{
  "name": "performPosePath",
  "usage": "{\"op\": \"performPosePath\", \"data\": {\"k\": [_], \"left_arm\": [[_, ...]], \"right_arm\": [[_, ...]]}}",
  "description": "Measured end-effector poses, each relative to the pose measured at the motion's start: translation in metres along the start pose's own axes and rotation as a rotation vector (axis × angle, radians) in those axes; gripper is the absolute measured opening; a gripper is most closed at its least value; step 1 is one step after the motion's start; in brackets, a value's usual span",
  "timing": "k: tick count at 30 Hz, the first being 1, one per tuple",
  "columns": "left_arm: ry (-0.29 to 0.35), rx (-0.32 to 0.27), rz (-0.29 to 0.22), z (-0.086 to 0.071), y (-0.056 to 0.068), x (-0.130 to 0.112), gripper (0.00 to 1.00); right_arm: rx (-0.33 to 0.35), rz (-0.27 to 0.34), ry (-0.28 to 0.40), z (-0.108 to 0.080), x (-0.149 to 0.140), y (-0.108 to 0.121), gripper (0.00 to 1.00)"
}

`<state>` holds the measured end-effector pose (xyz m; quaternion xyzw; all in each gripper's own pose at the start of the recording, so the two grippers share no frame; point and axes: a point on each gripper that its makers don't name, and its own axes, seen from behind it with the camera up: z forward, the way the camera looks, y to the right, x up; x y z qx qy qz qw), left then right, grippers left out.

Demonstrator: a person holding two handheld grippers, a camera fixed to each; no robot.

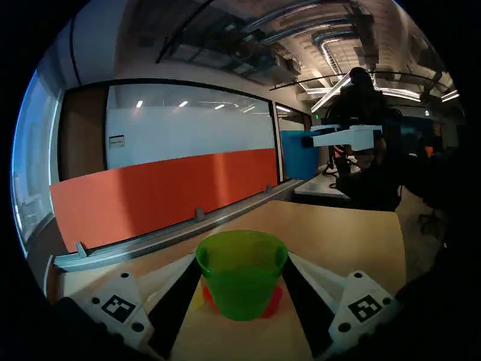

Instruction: Pour water

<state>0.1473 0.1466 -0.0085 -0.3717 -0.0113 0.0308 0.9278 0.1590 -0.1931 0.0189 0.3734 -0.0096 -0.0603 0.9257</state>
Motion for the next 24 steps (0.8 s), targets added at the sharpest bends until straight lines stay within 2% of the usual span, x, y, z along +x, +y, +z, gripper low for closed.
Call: {"op": "performPosePath", "data": {"k": [6, 15, 24], "left_arm": [[-0.03, -0.011, 0.017, 0.001, 0.004, -0.006, 0.87], [-0.087, -0.01, 0.019, 0.005, 0.0, -0.024, 0.87], [-0.146, -0.034, 0.024, 0.012, 0.004, -0.042, 0.87]], "right_arm": [[0.007, -0.005, -0.022, -0.003, -0.017, -0.001, 0.91], [0.033, 0.002, -0.051, -0.004, -0.041, -0.006, 0.91], [0.058, -0.013, -0.097, -0.002, -0.067, -0.013, 0.92]]}}
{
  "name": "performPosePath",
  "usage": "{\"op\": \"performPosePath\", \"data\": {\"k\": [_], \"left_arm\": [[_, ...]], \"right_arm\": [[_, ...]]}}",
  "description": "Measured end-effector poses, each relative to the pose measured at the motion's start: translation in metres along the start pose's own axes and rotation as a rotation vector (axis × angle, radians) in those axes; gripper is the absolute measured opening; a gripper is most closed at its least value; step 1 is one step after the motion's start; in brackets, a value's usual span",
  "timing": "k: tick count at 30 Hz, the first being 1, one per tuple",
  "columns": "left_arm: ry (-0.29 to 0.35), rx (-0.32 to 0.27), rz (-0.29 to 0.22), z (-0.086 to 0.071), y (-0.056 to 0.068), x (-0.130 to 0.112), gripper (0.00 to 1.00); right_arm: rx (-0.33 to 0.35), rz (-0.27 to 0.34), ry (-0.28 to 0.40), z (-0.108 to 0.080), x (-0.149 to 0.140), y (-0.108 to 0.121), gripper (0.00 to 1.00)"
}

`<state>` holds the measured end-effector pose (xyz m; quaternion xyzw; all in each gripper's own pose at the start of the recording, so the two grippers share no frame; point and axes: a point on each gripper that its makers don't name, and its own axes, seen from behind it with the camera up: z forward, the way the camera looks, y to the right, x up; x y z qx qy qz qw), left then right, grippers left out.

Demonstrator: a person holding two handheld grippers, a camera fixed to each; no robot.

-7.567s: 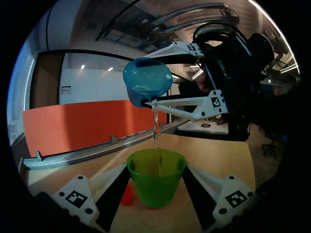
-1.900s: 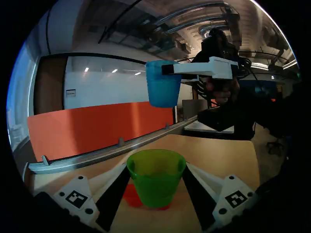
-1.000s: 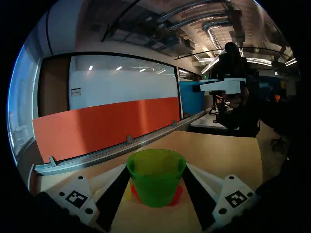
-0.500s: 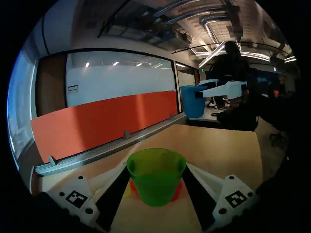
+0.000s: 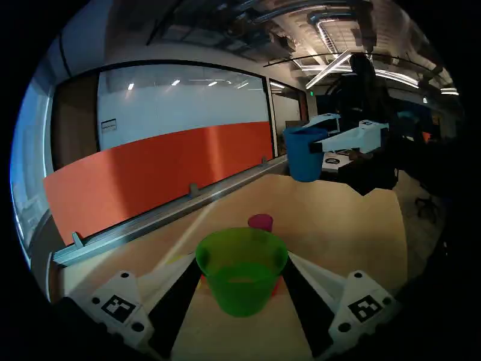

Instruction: Pour water

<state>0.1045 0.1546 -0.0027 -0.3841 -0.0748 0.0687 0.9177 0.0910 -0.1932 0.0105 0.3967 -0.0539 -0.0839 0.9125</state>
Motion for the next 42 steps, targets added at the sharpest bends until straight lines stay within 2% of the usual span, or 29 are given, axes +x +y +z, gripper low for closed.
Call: {"op": "performPosePath", "data": {"k": [18, 30, 42], "left_arm": [[-0.108, -0.021, -0.007, 0.015, -0.001, -0.036, 0.87], [-0.163, -0.035, -0.002, 0.018, 0.0, -0.057, 0.87], [-0.212, -0.049, -0.012, 0.027, 0.002, -0.082, 0.87]], "right_arm": [[0.048, -0.005, -0.122, 0.007, -0.055, -0.004, 0.92], [0.087, 0.012, -0.222, 0.012, -0.1, -0.01, 0.93], [0.108, 0.042, -0.292, 0.02, -0.137, -0.015, 0.93]]}}
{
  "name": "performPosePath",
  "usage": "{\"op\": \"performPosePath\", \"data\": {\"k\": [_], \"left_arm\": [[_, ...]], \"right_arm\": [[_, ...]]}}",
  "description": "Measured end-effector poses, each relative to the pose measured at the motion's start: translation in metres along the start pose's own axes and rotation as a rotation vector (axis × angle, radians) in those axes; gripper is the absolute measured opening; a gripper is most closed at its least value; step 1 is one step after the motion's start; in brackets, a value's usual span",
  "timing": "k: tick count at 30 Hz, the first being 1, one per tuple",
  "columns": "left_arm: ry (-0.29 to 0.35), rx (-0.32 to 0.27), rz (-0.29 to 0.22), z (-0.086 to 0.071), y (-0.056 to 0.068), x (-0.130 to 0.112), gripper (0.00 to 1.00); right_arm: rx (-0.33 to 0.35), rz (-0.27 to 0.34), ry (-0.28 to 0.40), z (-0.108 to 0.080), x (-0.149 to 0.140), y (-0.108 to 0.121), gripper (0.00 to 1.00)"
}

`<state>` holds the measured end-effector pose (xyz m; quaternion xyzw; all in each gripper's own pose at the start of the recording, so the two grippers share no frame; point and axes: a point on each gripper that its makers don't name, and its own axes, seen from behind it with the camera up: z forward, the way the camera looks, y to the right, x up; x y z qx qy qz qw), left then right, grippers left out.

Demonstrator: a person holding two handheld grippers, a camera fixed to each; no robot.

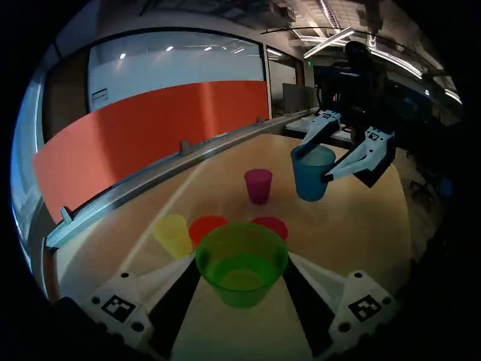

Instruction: Pour water

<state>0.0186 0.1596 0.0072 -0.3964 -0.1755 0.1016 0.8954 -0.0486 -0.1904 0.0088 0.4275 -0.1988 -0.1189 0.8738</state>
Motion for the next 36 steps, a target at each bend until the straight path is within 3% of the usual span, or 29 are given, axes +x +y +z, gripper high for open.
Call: {"op": "performPosePath", "data": {"k": [21, 36], "left_arm": [[-0.118, -0.034, 0.01, 0.039, 0.004, -0.061, 0.87], [-0.147, -0.048, 0.0, 0.054, 0.004, -0.082, 0.87]], "right_arm": [[0.018, 0.026, -0.107, 0.03, -0.061, -0.002, 0.93], [0.016, 0.022, -0.151, 0.045, -0.091, -0.004, 0.93]]}}
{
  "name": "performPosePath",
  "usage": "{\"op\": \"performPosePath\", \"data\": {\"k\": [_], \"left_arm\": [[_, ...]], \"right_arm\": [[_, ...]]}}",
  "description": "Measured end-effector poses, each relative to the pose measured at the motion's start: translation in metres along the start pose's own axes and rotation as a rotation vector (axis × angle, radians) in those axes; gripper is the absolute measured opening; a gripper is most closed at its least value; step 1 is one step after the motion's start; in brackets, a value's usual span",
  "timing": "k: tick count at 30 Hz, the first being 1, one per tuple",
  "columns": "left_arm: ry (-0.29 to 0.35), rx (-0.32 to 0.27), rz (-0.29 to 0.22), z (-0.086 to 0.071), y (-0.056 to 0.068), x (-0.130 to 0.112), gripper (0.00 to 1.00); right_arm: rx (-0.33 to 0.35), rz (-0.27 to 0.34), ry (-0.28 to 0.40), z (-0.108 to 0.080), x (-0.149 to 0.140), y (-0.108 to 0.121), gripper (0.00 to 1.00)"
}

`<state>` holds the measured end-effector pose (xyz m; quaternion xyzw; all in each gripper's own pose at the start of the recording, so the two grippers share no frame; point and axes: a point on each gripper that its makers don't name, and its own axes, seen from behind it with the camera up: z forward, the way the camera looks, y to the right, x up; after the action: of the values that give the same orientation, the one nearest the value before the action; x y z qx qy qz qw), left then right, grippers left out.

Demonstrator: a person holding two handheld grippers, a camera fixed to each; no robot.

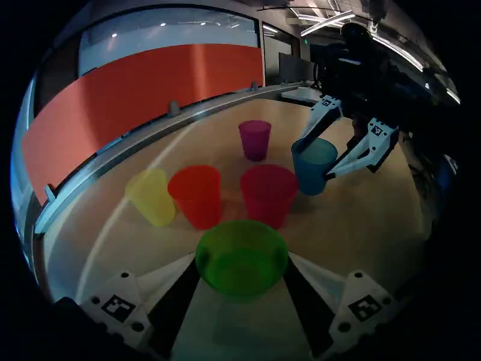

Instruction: Pour water

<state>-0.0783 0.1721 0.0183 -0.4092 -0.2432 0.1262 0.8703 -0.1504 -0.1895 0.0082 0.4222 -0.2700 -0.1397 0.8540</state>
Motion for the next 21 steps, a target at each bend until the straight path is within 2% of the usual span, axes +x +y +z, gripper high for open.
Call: {"op": "performPosePath", "data": {"k": [9, 21], "left_arm": [[0.005, -0.003, -0.019, 0.004, 0.003, -0.011, 0.87], [0.015, -0.005, -0.049, 0.001, 0.002, -0.016, 0.87]], "right_arm": [[-0.004, -0.003, -0.009, 0.005, -0.011, -0.001, 0.93], [-0.025, -0.017, -0.016, 0.004, -0.022, 0.002, 0.93]]}}
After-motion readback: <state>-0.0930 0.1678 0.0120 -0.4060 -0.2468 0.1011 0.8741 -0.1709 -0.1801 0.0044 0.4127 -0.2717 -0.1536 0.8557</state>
